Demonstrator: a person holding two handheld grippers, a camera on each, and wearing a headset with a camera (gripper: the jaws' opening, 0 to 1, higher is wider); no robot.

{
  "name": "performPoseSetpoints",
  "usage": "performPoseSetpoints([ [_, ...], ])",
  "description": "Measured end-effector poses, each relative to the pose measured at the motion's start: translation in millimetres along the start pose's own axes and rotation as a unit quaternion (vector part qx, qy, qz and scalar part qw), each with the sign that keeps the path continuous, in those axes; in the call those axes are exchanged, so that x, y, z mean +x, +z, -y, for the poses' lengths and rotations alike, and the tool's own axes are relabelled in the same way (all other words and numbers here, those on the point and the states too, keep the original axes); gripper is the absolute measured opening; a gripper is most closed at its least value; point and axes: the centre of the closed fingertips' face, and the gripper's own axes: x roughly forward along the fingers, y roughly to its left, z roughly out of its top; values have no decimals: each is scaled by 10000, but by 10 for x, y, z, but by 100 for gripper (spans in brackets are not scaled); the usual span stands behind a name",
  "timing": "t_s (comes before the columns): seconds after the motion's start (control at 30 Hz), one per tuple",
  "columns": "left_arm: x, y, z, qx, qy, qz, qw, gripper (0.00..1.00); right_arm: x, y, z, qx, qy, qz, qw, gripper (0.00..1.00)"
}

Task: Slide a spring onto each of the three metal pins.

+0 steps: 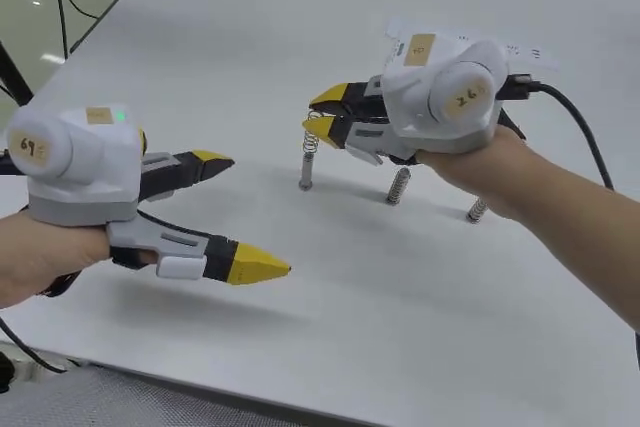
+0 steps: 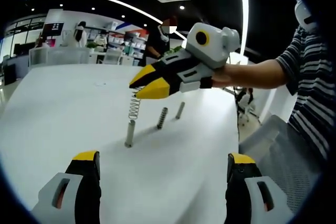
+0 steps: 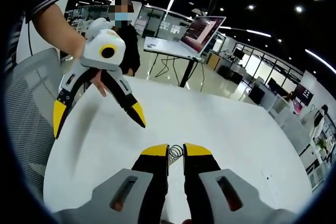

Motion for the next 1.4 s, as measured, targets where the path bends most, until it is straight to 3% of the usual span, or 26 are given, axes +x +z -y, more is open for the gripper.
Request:
performPoseSetpoints([
  [0.93, -35, -38, -9, -54, 37, -9, 10000, 98, 108, -157, -39, 5, 97, -154, 9998, 7],
  [1.4, -22, -56, -8, -62, 31, -22, 10000, 98, 238, -298, -176, -204, 243, -430, 9986, 8],
])
